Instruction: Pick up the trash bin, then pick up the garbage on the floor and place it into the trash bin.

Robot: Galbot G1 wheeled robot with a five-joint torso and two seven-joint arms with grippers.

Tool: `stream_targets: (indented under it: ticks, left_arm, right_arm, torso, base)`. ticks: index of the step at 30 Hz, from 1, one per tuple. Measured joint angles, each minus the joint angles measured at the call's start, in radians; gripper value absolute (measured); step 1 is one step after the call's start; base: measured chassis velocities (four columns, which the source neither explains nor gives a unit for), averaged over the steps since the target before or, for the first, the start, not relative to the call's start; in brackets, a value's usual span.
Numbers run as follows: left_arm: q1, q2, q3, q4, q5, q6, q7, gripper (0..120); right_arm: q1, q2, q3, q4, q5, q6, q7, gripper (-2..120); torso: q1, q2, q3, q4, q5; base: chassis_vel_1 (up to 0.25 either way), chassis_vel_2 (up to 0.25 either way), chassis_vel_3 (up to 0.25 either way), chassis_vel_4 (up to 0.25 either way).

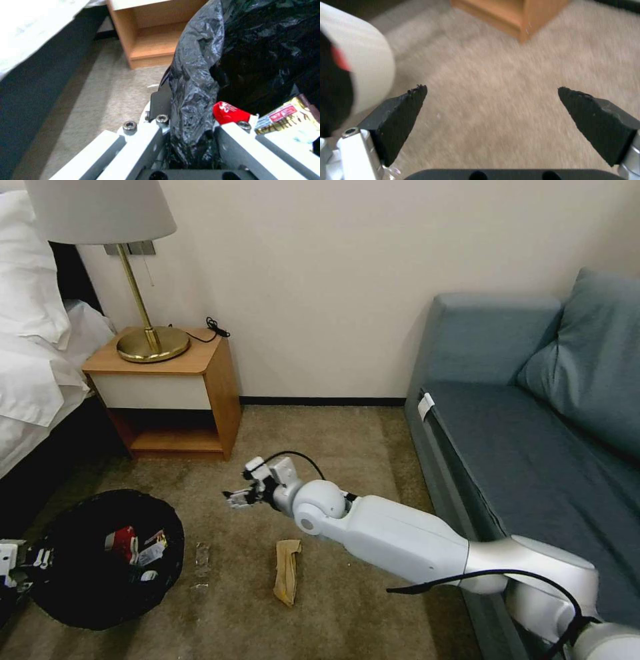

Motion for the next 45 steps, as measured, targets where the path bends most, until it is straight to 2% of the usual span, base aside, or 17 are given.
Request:
stream_targets:
  ticks: [9,16,24,31,33,37,45]
  left_arm:
    - [0.044,0.013,-0.007,0.001,0.005,-0.05,0.055,1]
    - [0.091,0.018,-0.042,0.028,0.021,-0.112,0.094,1]
    - [0.106,0.017,-0.055,0.031,0.03,-0.114,0.098,1]
    - [0.105,0.01,-0.035,0.068,0.052,-0.113,0.095,1]
    - [0.1,0.005,-0.023,0.075,0.056,-0.113,0.095,1]
    - [0.093,0.005,-0.019,0.076,0.057,-0.111,0.095,1]
    - [0.091,-0.002,-0.018,0.07,0.058,-0.109,0.096,1]
  right_arm:
    - [-0.099,-0.002,0.038,-0.071,-0.051,-0.009,0.002,100]
    - [-0.189,-0.002,0.087,-0.146,-0.126,-0.002,-0.007,100]
    - [-0.228,-0.004,0.118,-0.217,-0.194,0.034,-0.06,100]
    - [-0.232,0.009,0.119,-0.279,-0.227,0.073,-0.099,100]
    - [-0.23,0.024,0.118,-0.338,-0.263,0.101,-0.128,100]
    - [-0.241,0.04,0.124,-0.396,-0.304,0.133,-0.157,100]
    - [-0.261,0.055,0.13,-0.427,-0.338,0.153,-0.184,100]
  torso:
    - [0.0,0.0,0.0,0.0,-0.0002]
    - [0.0,0.0,0.0,0.0003,0.0]
    - [0.0,0.0,0.0,-0.0001,0.0]
    - [0.0,0.0,0.0,0.0001,-0.0001]
    - [0.0,0.0,0.0,0.0002,-0.0001]
    - [0.0,0.0,0.0,0.0,-0.0001]
    - [0.0,0.0,0.0,0.0,-0.0001]
  base:
    - [0.0,0.0,0.0,0.0]
    - [0.0,0.0,0.0,0.0]
    - [0.0,0.0,0.0,0.0]
    - [0.0,0.0,0.0,0.0]
    - [0.0,0.0,0.0,0.0]
    - [0.0,0.0,0.0,0.0]
    - [0.0,0.0,0.0,0.0]
